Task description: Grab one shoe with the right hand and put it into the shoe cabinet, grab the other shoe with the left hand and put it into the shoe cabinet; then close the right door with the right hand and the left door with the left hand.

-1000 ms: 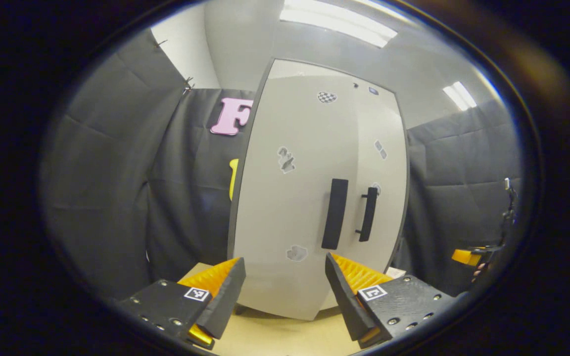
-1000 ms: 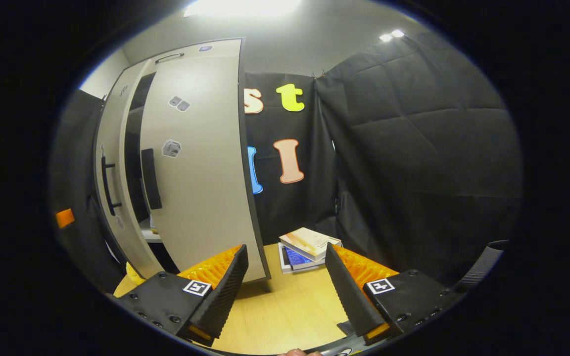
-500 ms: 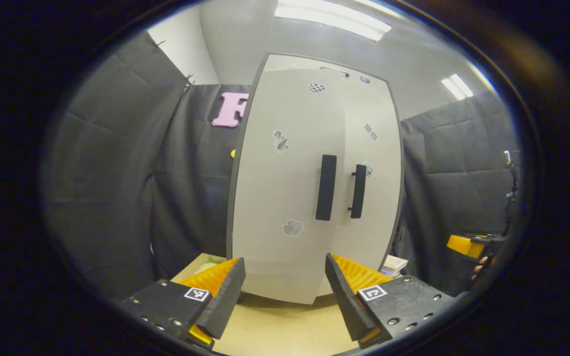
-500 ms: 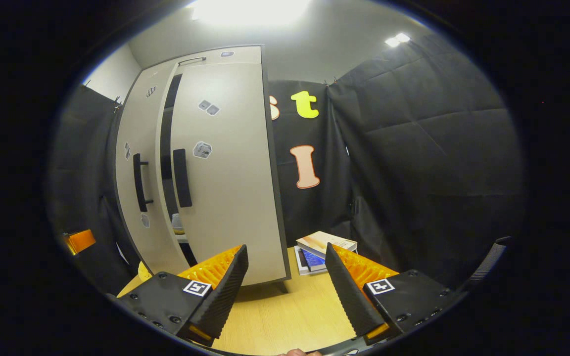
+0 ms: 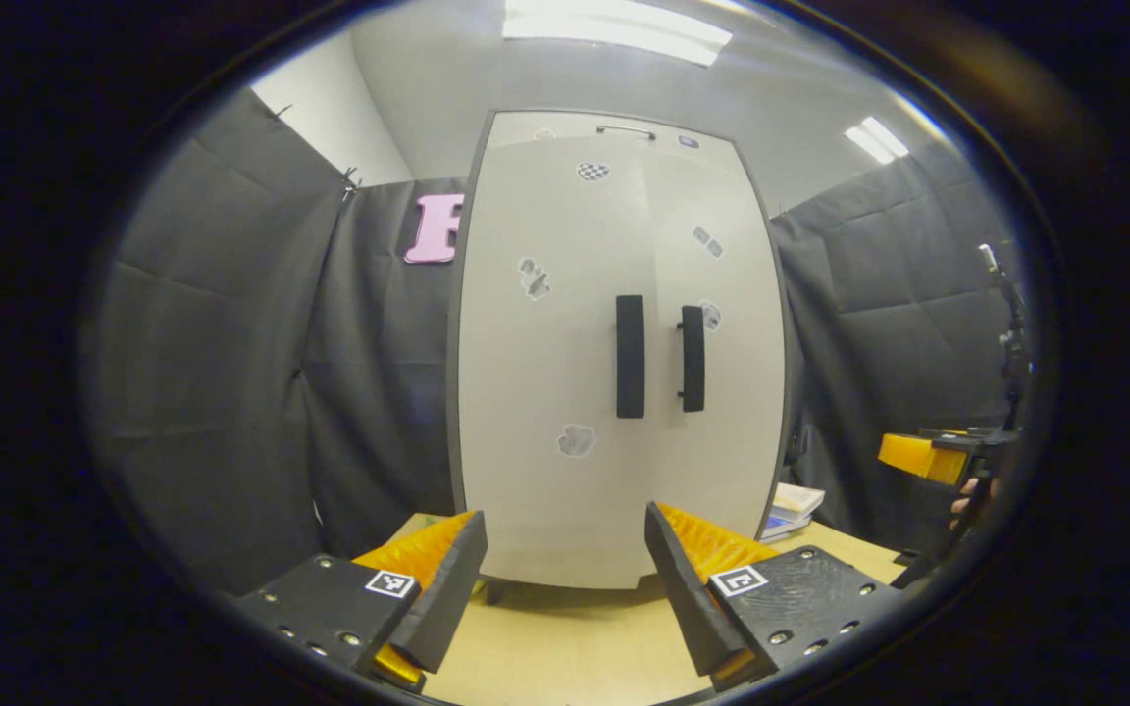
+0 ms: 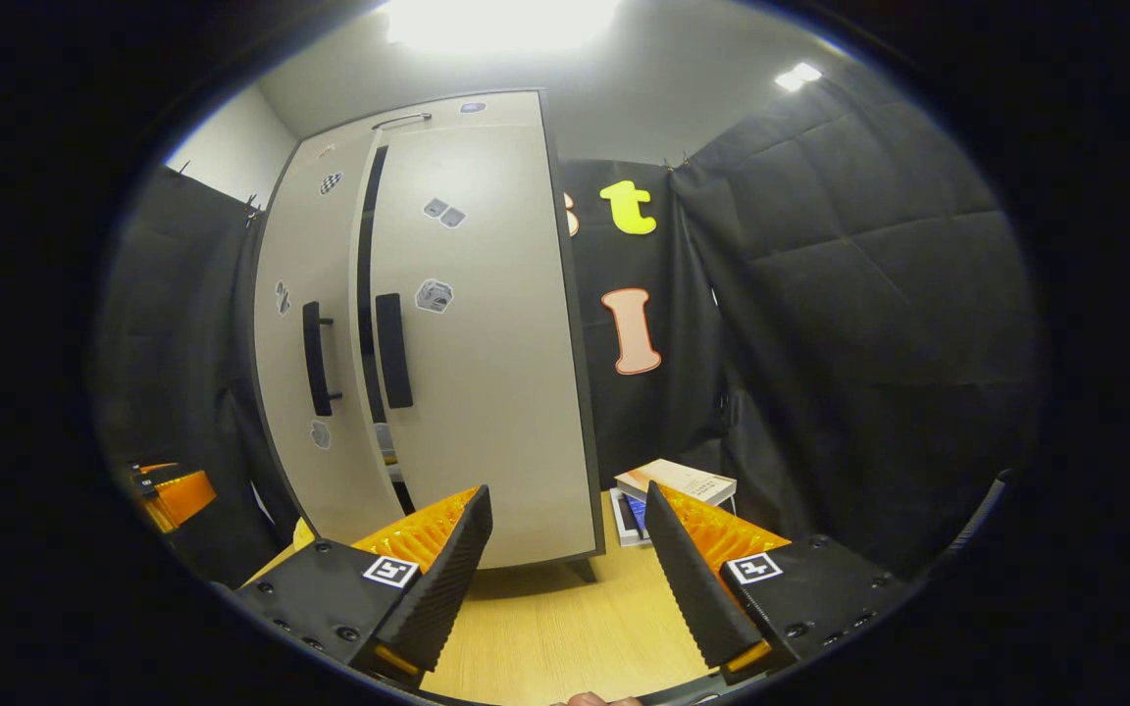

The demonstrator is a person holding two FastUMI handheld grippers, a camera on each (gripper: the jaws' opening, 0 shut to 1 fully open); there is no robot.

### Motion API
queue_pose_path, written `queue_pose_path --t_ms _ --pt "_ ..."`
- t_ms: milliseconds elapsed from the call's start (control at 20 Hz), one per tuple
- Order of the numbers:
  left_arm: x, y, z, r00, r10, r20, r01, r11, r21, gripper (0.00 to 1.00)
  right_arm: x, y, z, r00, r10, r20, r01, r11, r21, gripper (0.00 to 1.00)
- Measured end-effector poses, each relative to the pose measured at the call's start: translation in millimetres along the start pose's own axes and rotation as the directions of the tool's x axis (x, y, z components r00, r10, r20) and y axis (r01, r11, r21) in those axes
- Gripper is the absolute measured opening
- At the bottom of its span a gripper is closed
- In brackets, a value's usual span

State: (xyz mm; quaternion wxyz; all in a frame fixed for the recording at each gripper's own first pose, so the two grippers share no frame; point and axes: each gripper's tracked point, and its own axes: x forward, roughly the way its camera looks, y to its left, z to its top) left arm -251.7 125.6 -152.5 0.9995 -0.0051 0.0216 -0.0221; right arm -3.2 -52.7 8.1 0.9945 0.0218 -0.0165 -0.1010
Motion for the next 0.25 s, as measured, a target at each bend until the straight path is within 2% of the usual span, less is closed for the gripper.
queue_pose_path --t_ms 50,200,250 --pt "-1 -1 -4 1.000 -0.001 -0.010 0.000 1.000 -0.018 0.92 0 -3 -2 1.000 -0.007 0.000 0.007 1.000 -0.004 0.98" --pt "-1 -4 -16 0.999 0.007 -0.039 -0.009 0.999 -0.051 0.92 -2 -21 -10 0.996 -0.090 0.015 0.090 0.995 -0.036 0.98" --pt "-2 -5 -17 0.999 0.013 -0.041 -0.015 0.998 -0.054 0.93 -2 -20 -16 0.995 -0.095 0.010 0.095 0.995 -0.039 0.92"
